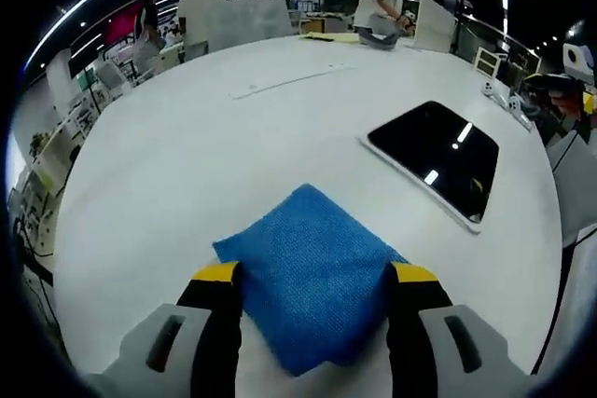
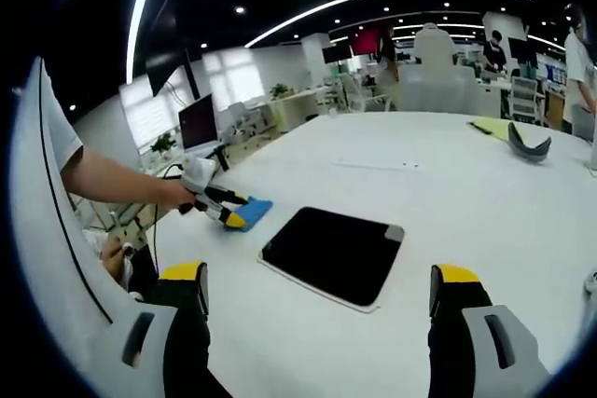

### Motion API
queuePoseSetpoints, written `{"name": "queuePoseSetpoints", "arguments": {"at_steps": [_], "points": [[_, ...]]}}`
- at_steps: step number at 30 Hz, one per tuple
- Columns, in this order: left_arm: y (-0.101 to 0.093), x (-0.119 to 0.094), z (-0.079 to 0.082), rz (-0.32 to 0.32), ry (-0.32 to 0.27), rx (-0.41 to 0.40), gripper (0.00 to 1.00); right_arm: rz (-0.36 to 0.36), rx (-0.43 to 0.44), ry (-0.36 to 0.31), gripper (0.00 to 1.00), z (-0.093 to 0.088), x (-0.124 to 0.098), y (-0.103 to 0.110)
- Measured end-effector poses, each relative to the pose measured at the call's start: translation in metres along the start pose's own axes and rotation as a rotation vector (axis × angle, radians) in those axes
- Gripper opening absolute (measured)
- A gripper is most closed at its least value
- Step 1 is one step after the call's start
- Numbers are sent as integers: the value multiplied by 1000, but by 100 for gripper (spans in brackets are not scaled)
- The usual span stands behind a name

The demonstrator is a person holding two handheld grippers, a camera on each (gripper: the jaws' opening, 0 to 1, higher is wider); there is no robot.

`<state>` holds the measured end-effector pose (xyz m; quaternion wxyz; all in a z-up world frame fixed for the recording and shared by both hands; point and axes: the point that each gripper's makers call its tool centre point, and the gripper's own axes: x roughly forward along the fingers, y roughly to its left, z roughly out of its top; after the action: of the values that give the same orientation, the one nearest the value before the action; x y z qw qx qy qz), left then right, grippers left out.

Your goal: Wipe the mirror surface with the cleaning cloth until all visible marks leave the cleaned area.

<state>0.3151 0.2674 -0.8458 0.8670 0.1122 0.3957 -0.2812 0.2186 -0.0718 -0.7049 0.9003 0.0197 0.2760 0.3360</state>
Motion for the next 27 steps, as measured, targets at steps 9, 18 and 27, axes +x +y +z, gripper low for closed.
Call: {"name": "queuePoseSetpoints", "arguments": {"at_steps": [9, 18, 27], "points": [[-22, -28, 37, -17, -98, -25, 69, 17, -30, 9, 100, 1, 1, 2], [-87, -91, 64, -79, -186, 32, 76, 21, -47, 5, 100, 2, -5, -5], [-149, -125, 64, -141, -179, 86, 94, 27, -68, 7, 100, -2, -16, -17]]}}
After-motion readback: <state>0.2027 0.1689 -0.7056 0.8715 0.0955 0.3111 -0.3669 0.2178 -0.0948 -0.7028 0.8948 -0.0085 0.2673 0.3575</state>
